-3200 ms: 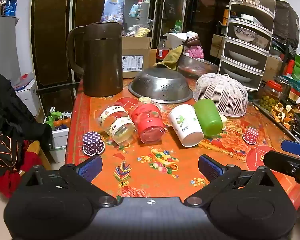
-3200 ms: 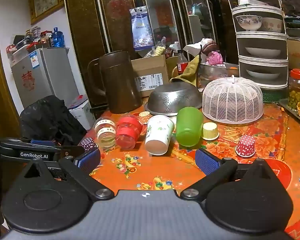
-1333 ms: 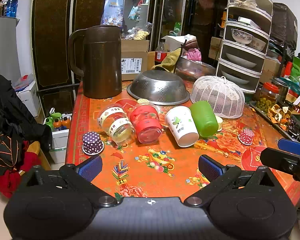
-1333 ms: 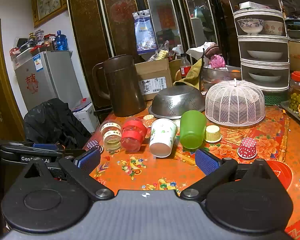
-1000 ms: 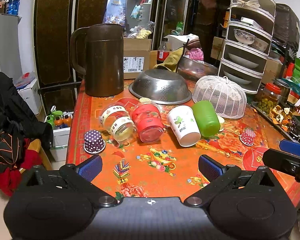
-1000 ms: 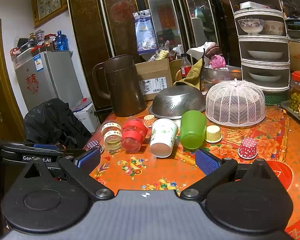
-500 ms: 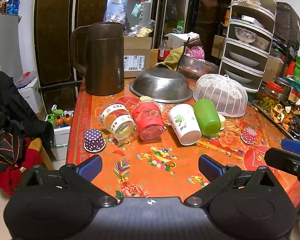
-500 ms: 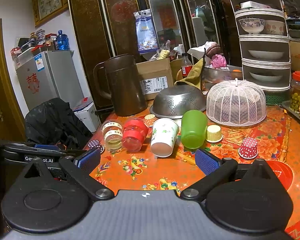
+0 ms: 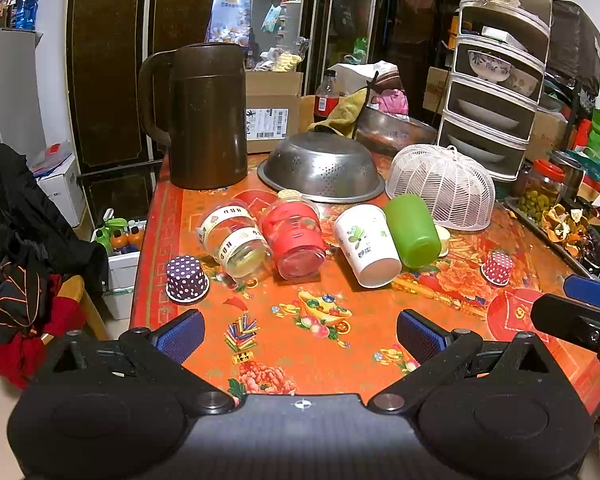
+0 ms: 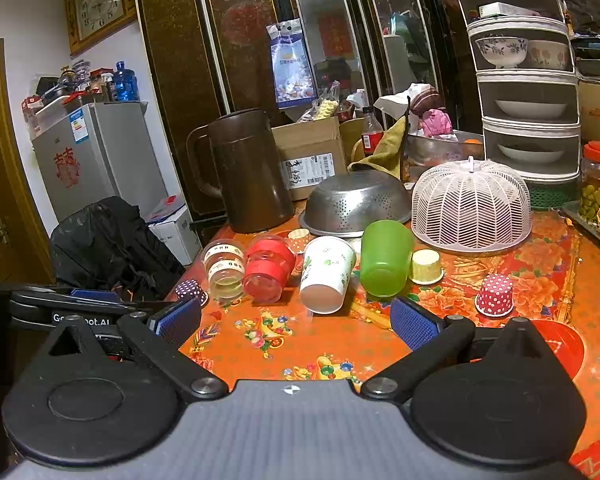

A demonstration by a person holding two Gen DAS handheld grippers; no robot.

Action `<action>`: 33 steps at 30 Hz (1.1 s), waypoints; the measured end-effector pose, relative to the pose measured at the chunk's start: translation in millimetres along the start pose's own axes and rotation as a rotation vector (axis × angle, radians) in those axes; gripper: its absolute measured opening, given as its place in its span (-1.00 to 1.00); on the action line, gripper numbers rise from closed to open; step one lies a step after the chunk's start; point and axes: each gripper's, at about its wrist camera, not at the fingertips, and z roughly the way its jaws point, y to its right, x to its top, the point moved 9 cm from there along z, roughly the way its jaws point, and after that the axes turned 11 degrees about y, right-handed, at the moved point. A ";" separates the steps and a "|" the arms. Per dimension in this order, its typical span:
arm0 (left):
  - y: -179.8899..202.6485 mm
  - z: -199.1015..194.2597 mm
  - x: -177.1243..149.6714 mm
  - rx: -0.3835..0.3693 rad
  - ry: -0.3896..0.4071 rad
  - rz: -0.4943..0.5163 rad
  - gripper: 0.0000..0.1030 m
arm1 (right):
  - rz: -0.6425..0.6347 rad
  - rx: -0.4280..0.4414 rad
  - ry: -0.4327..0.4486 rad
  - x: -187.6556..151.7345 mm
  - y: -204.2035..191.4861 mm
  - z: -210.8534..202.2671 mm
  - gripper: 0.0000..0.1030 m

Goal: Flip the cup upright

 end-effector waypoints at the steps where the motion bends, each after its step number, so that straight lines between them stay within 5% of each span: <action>1: 0.2 0.1 -0.1 0.001 -0.001 0.000 1.00 | 0.000 0.000 0.000 0.0 0.0 0.0 0.98; 29: 19.5 12.5 7.6 0.034 0.012 0.030 1.00 | 0.044 0.022 0.007 -5.8 24.8 -5.0 0.98; 33: 38.7 37.1 26.0 -0.028 -0.049 0.039 1.00 | 0.078 0.015 0.017 -7.8 42.2 -10.3 0.98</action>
